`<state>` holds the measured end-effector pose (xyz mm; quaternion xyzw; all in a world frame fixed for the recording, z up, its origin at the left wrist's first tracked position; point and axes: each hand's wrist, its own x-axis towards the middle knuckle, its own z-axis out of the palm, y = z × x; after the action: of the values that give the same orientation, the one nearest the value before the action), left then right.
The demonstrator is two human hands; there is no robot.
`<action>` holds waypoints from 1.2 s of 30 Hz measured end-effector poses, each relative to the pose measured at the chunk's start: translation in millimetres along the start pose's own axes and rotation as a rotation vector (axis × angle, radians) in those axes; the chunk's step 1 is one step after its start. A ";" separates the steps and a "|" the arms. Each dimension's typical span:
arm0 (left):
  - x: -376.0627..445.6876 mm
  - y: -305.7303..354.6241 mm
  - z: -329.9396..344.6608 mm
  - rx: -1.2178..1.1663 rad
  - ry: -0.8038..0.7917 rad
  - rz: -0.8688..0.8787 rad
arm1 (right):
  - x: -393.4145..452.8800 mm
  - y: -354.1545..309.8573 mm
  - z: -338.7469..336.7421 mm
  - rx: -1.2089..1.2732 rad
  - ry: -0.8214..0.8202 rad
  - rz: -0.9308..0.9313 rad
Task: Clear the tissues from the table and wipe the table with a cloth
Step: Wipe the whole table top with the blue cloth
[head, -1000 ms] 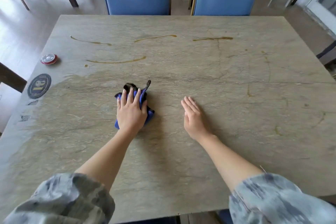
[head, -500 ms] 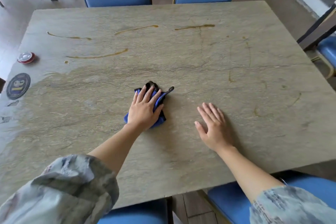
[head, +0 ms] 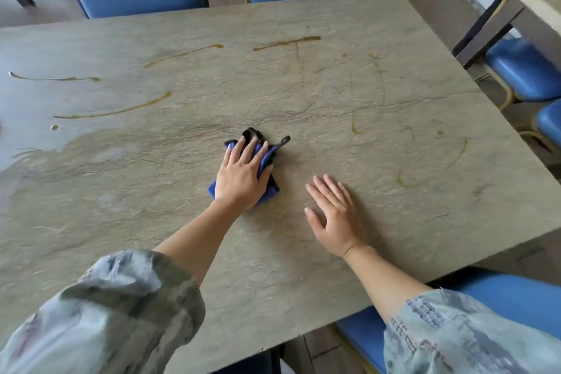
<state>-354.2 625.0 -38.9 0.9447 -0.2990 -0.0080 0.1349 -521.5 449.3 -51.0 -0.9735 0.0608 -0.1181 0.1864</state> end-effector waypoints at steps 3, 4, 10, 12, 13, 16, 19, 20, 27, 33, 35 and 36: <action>27.7 7.5 0.6 -0.016 0.018 -0.255 | -0.2 0.4 0.5 -0.001 -0.017 0.004; 32.4 11.1 1.5 -0.011 0.013 -0.311 | -0.1 0.4 0.6 0.003 -0.018 0.002; 25.9 -3.5 2.0 0.023 -0.092 0.271 | -0.3 0.5 0.4 0.013 -0.004 -0.002; 45.0 -30.1 -2.4 0.023 -0.120 0.440 | 0.1 -0.3 -0.2 0.011 -0.007 0.005; 55.9 -40.8 -4.0 0.025 -0.099 0.409 | -0.1 -0.6 -0.7 0.013 -0.011 0.008; 82.8 -53.8 -4.8 0.002 0.005 0.081 | -0.3 -1.4 -0.7 0.011 -0.022 0.008; 95.3 -34.2 -3.1 0.024 0.003 -0.164 | -0.9 0.4 -0.7 0.006 -0.017 0.000; 95.8 -25.4 -1.6 0.024 -0.007 -0.171 | -0.8 0.8 -0.9 0.004 -0.019 -0.002; 86.6 -9.7 3.0 0.021 -0.158 0.562 | -0.9 -0.9 -0.6 -0.015 -0.019 0.001; 88.0 22.1 10.3 0.011 -0.053 0.001 | -0.5 -1.8 -3.4 -0.028 -0.026 0.000; 69.9 38.2 12.2 0.004 -0.067 0.136 | -1.3 -2.2 -3.6 -0.026 -0.027 0.003; 60.2 38.9 11.8 0.004 -0.098 0.287 | -1.3 -2.5 -3.3 -0.024 -0.023 0.004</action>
<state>-327.8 557.3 -36.3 0.8909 -0.4372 -0.0342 0.1182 -523.3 450.7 -47.3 -0.9768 0.0620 -0.1058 0.1758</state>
